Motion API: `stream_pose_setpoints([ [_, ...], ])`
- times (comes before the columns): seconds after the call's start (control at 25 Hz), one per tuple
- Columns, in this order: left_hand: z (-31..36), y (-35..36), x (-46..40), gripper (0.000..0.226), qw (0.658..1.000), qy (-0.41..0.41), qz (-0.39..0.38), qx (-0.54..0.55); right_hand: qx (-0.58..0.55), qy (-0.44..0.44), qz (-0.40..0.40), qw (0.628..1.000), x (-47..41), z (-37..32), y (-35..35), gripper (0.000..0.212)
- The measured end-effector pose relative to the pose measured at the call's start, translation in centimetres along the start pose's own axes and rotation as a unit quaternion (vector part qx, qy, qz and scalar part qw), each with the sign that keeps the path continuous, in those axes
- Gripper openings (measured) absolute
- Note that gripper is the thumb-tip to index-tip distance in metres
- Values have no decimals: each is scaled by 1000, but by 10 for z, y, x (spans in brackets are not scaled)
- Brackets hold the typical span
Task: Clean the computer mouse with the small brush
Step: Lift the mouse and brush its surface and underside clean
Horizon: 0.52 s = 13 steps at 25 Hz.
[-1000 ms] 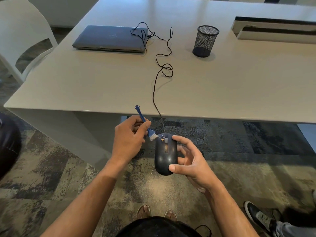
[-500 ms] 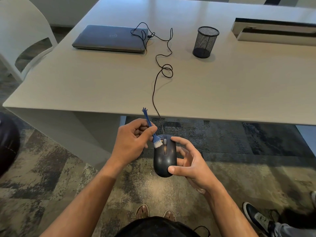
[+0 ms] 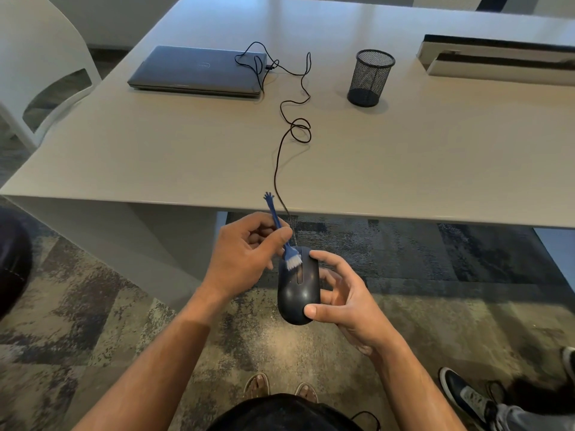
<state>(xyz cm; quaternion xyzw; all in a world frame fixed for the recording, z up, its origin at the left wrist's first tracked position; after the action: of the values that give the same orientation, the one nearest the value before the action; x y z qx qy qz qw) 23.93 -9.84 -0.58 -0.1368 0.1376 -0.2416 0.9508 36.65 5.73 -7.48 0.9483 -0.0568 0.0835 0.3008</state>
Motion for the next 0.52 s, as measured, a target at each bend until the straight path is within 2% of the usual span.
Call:
stream_pose_setpoints([
  [0.08,0,4,0,13,999,10,-14,-27,0,1,-6,1000,0,0,1,82],
  [0.36,-4,2,-10,8,984,31,89,-148,12,3,-6,1000,5,2,1,82],
  [0.44,-4,0,-10,7,984,19,107,-140,11,-1,-5,1000,6,1,1,82],
  [0.52,-3,-2,-8,6,991,-2,104,-80,8,-4,-2,1000,6,1,0,81],
])
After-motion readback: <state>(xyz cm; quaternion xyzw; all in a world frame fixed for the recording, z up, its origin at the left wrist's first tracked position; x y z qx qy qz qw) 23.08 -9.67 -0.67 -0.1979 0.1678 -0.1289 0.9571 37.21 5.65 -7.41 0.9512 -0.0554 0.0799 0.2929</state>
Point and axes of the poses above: each hand's wrist, its own x-axis away from the middle knuckle, its own y-axis out of the palm, z = x × y, the point moved 3 cm from there along -x, towards the middle knuckle, and after that the axes turned 10 degrees about -x, right-handed, at the moved point
